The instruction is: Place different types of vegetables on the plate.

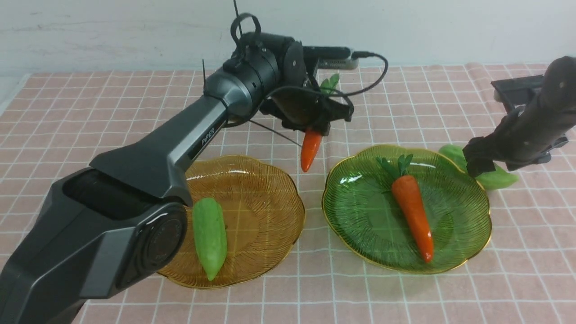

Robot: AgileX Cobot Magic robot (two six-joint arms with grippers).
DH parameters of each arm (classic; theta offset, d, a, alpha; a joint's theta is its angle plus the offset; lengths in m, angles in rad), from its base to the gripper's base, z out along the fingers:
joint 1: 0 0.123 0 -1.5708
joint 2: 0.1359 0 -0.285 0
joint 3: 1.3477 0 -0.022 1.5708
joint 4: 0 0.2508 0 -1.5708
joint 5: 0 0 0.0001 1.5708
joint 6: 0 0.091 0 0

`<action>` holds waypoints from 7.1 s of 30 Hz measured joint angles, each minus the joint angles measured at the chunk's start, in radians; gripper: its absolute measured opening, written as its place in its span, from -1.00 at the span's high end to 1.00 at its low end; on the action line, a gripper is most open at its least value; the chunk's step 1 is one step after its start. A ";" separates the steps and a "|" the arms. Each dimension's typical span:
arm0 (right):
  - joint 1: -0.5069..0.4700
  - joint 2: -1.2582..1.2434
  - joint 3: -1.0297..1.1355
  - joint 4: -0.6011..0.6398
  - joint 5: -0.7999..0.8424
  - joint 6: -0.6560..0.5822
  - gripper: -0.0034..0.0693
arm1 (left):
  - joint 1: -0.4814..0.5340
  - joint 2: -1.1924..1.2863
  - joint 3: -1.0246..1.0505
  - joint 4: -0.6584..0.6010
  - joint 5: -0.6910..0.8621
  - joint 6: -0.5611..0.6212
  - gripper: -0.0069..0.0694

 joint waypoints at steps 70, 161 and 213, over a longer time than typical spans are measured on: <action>0.192 -0.744 -0.097 0.506 0.516 -0.084 0.04 | -0.098 -0.862 0.757 0.356 0.045 -0.107 0.83; 0.437 -2.075 1.019 -0.665 -0.426 0.701 0.95 | -0.093 -2.084 1.851 0.493 -0.247 -0.448 0.83; 0.437 -2.075 1.020 -0.678 -0.411 0.701 0.95 | 0.369 -2.483 2.495 0.198 -0.769 0.283 0.83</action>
